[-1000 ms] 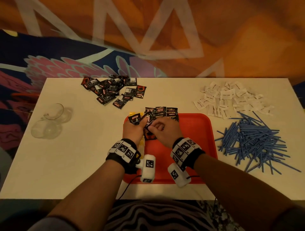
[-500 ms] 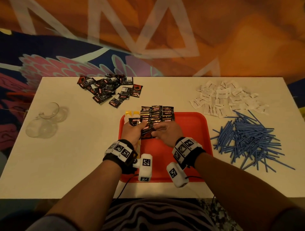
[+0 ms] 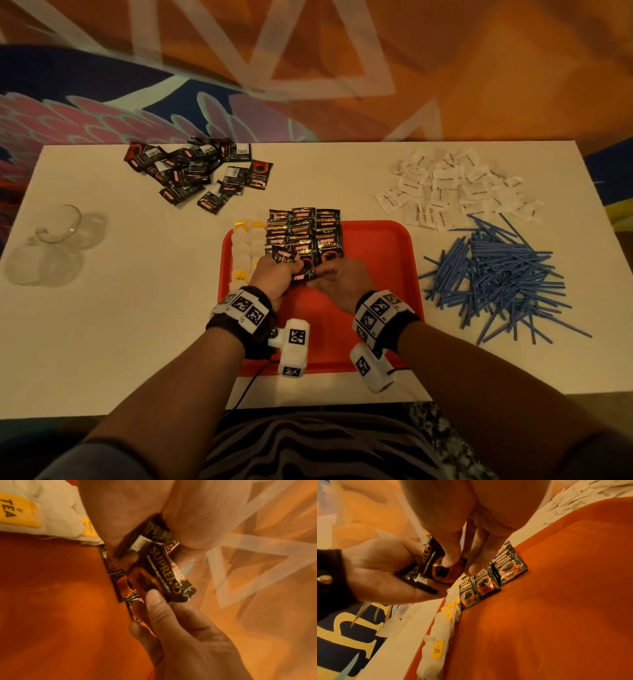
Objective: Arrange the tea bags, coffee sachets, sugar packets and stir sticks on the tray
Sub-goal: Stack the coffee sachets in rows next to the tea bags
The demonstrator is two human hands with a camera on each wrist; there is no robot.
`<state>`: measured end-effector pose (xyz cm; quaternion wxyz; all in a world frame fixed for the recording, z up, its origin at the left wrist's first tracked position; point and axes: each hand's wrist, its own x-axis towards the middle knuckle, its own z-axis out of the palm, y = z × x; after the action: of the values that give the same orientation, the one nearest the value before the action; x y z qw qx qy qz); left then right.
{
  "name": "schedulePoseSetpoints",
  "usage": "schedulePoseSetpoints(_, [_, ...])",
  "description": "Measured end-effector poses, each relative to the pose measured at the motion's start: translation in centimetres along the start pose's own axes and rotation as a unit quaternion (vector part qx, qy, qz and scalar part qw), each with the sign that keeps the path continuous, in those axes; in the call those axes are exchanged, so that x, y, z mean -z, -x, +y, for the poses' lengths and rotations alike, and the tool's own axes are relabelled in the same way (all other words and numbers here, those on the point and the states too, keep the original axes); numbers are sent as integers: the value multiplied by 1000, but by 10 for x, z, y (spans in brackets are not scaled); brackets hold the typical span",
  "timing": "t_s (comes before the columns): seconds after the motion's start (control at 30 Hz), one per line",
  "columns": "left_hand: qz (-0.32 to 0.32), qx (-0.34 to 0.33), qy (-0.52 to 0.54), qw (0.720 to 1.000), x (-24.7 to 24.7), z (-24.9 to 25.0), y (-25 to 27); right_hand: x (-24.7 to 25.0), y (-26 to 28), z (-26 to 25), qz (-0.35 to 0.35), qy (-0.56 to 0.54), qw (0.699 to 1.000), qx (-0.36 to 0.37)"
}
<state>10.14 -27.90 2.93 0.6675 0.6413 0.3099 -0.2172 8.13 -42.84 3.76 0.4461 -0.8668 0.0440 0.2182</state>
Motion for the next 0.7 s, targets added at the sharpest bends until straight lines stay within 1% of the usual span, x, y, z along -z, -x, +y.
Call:
schedulePoseSetpoints(0.07, [42,-17,-47,998,-4,-2,-5,3,-3,7,10,4,1000,-10])
schedulePoseSetpoints(0.1, [62,-39,-80,994,-6,-3,-7,4,-6,12,17,6,1000,-20])
schedulePoseSetpoints(0.17, [83,-99,-190,973,-7,-3,-11,8,-15,24,22,28,998,-49])
schedulePoseSetpoints(0.23, [74,-156,-329,928,-7,-5,-8,15,-22,35,26,41,994,-94])
schedulePoseSetpoints(0.3, [40,-207,-428,879,-3,-11,-7,22,-29,45,29,37,990,-133])
schedulePoseSetpoints(0.37, [5,-230,-509,829,0,-17,-5,27,-35,50,21,56,987,-148])
schedulePoseSetpoints(0.43, [-21,-227,-570,789,1,-21,-4,27,-41,51,13,77,986,-150])
schedulePoseSetpoints(0.5, [-37,-211,-623,753,2,-24,-5,24,-46,49,18,75,985,-152])
schedulePoseSetpoints(0.57, [-42,-198,-661,723,2,-25,-6,20,-50,50,33,62,984,-161])
schedulePoseSetpoints(0.63, [-48,-184,-681,708,2,-27,-9,16,-54,51,52,39,983,-174])
schedulePoseSetpoints(0.7, [-61,-171,-691,700,2,-29,-11,12,-57,52,69,14,979,-190])
